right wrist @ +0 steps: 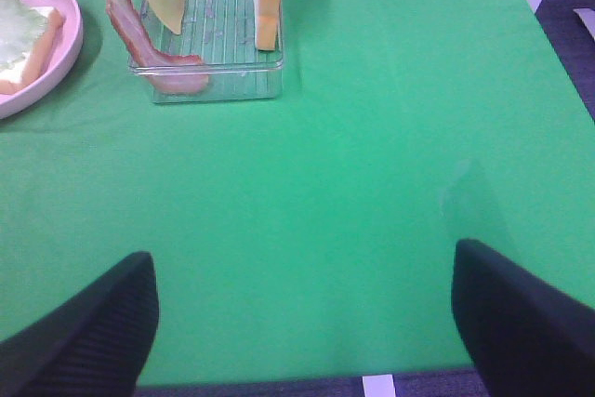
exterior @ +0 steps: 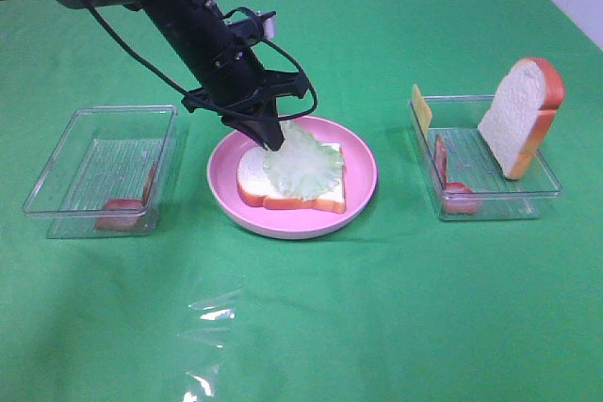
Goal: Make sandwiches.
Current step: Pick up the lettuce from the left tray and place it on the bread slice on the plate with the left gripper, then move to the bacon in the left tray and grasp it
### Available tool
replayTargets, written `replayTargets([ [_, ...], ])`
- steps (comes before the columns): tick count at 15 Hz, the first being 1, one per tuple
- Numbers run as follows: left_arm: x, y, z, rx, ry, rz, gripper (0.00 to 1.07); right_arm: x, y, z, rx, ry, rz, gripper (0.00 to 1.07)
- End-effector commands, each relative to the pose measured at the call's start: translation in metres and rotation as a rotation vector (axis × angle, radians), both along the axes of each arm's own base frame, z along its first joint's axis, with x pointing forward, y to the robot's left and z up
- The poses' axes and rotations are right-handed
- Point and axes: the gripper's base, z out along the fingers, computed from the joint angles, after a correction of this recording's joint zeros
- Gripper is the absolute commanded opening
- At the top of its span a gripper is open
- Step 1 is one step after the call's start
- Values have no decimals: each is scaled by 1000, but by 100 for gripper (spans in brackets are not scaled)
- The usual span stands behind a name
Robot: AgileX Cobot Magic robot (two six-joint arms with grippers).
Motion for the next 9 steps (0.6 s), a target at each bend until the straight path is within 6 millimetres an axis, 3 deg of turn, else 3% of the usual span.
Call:
replayTargets([
  [1, -2, 1, 4, 25, 5, 9, 8, -3, 0, -1, 0, -30, -1, 84],
  [2, -1, 1, 4, 28, 7, 16, 15, -3, 0, -1, 0, -30, -1, 84],
  [3, -1, 1, 4, 32, 7, 21, 34, -3, 0, -1, 0, -30, -1, 84],
  [5, -2, 3, 8, 43, 3, 14, 91, -3, 0, -1, 0, -30, -1, 84],
  [6, -3, 5, 15, 68, -11, 4, 102, -3, 0, -1, 0, -30, -1, 84],
  [9, -10, 15, 48, 124, -53, 4, 102, -3, 0, -1, 0, -30, -1, 84],
])
